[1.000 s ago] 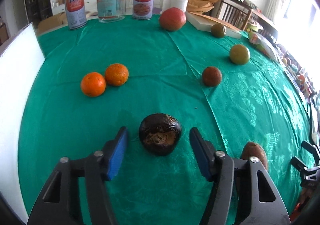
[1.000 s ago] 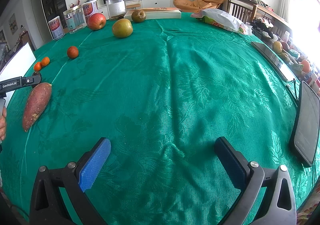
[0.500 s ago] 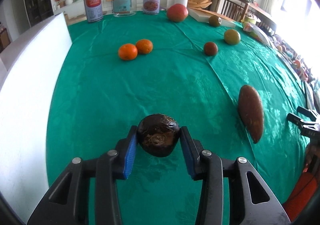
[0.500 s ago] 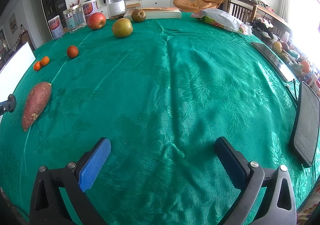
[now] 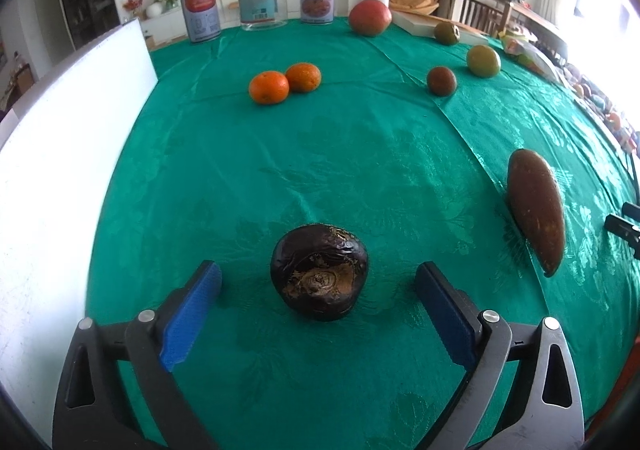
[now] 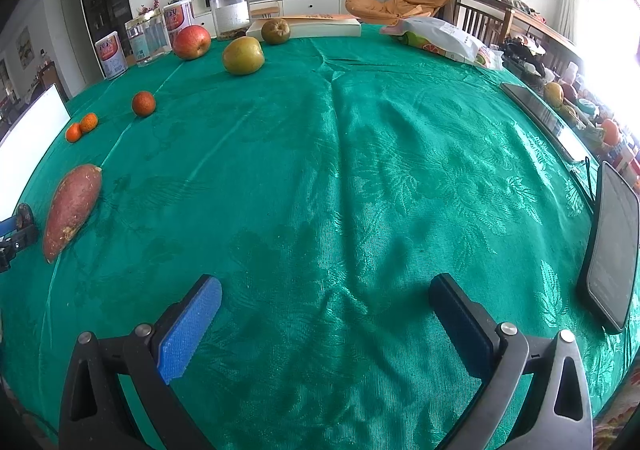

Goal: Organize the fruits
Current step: 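Lower the dark round fruit onto the cloth and open the left gripper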

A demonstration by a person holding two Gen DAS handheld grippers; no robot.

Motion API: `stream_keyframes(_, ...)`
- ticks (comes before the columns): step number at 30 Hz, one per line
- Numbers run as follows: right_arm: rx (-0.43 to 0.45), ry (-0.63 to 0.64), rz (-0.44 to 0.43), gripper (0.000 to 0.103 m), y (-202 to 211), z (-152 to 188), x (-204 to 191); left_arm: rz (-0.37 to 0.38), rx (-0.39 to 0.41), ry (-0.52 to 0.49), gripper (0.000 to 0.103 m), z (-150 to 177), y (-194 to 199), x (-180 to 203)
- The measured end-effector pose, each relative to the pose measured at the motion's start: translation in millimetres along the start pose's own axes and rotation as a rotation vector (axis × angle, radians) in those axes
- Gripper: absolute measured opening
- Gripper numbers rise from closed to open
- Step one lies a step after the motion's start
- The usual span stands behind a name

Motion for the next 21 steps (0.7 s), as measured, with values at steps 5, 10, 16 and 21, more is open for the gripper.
stream_keyframes(5, 0.0, 0.0, 0.0, 0.103, 0.0, -0.1, -0.2, -0.003, -0.003, 0.0, 0.101, -0.1, 0.0, 0.8)
stream_keyframes(10, 0.0, 0.0, 0.001, 0.103, 0.0, 0.0, 0.2, -0.003, -0.003, -0.001, 0.102, -0.1, -0.1, 0.9)
stream_keyframes(16, 0.0, 0.0, 0.001, 0.103, 0.0, 0.0, 0.3, -0.003, -0.003, 0.0, 0.102, -0.2, -0.2, 1.0)
stream_keyframes(21, 0.0, 0.0, 0.001, 0.103, 0.0, 0.0, 0.3, -0.003, -0.003, 0.0, 0.102, -0.2, -0.3, 1.1)
Point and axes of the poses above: each gripper's, at about its wrist camera, not at the fingertips, and y roughly against the way its jaws point, x to its right, z to its underside, the point moved 5 cm from there along -y, roughly the way its jaws point, and after that the axes turned 13 degrees about -x, right-handed, at the moved point
